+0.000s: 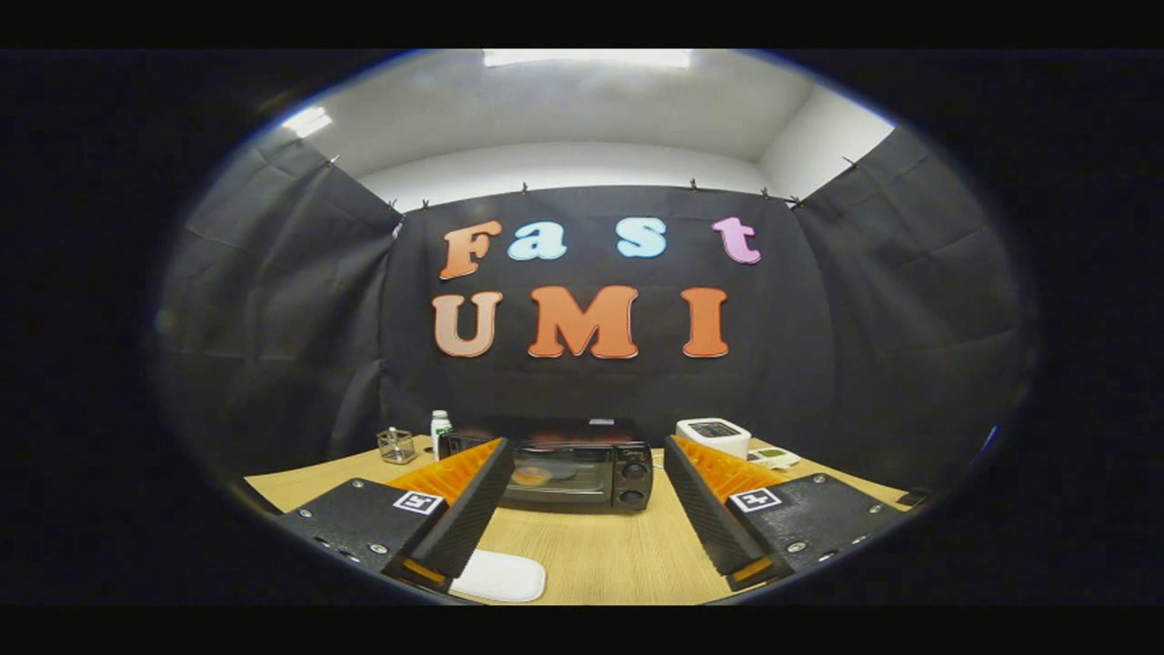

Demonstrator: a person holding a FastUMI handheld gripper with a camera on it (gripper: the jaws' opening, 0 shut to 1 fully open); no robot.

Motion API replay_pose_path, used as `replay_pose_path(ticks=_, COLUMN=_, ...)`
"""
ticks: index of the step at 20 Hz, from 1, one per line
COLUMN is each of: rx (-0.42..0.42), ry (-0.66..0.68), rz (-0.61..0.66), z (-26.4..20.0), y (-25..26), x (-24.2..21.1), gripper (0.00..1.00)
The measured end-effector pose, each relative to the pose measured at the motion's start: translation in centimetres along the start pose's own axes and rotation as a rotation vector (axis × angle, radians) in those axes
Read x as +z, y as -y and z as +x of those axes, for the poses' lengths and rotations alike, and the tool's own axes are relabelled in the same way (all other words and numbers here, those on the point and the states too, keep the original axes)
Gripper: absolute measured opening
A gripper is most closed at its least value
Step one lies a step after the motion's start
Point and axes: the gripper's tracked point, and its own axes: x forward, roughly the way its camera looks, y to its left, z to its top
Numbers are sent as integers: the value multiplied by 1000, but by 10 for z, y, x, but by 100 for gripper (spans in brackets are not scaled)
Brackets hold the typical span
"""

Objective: Open the toaster oven, put the food inside, and close the toaster oven door.

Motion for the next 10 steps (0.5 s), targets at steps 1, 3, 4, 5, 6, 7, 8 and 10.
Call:
replay_pose_path(ticks=1, rx=-6, ry=1, rz=0, z=1, y=1, x=-1, gripper=98)
replay_pose_path(ticks=3, rx=-6, ry=5, rz=17, z=3, y=1, x=0, gripper=98)
replay_pose_path(ticks=4, rx=-4, ry=7, rz=30, z=3, y=0, x=2, gripper=98)
replay_pose_path(ticks=5, rx=0, ry=11, rz=44, z=4, y=1, x=1, gripper=98)
replay_pose_path(ticks=6, rx=5, ry=17, rz=56, z=5, y=1, x=3, gripper=98)
replay_pose_path(ticks=7, rx=11, ry=22, rz=65, z=5, y=0, x=4, gripper=98)
replay_pose_path(ticks=8, rx=15, ry=27, rz=70, z=6, y=-1, x=4, gripper=98)
replay_pose_path(ticks=10, rx=23, ry=37, rz=67, z=7, y=-2, x=7, gripper=98)
